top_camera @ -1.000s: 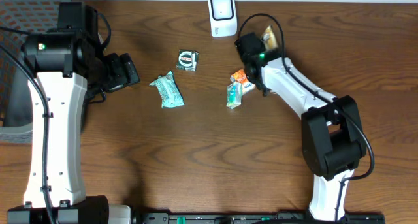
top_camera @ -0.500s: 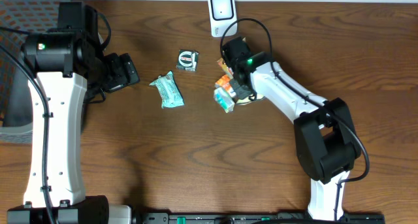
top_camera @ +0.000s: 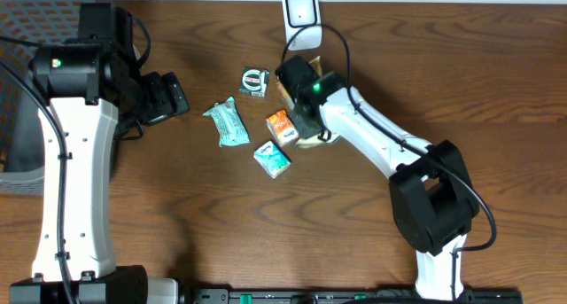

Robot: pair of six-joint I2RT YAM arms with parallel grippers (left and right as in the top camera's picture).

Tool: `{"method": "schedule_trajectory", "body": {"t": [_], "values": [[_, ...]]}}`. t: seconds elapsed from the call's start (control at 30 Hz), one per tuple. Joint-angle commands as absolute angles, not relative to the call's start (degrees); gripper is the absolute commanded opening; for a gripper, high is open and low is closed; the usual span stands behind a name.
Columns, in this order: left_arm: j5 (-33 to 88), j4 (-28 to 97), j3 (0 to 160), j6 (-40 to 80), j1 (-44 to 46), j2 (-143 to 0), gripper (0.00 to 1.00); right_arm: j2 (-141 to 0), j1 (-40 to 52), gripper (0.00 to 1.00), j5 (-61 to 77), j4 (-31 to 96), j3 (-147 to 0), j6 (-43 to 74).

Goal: Scan the item barcode

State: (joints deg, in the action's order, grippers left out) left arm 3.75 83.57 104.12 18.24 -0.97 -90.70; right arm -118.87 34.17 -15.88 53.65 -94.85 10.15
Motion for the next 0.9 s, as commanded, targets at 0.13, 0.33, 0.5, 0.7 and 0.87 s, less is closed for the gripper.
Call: {"method": "schedule_trajectory", "body": {"t": [0.13,0.33,0.5,0.7,0.87], "values": [[3.64,83.72,103.79,18.98,-1.06,-90.83,0.98,-118.85,31.48,0.01,-50.74,56.95,-103.28,6.55],[3.64,83.72,103.79,18.96,-1.06,-90.83,0.98,-119.79,28.40,0.01,-52.60,55.40,-99.31,6.55],[3.64,83.72,103.79,18.96,-1.06,-90.83,0.98,-121.93,25.80,0.01,-52.71,51.55,-91.92,2.33],[3.64,83.72,103.79,18.98,-1.06,-90.83,0.98,-123.63,26.70,0.31,-57.80,53.56,-88.44,1.43],[3.64,83.72,103.79,18.98,-1.06,-90.83,0.98,-123.52,32.69,0.43,-48.40,55.13,-88.92,0.97]]}}
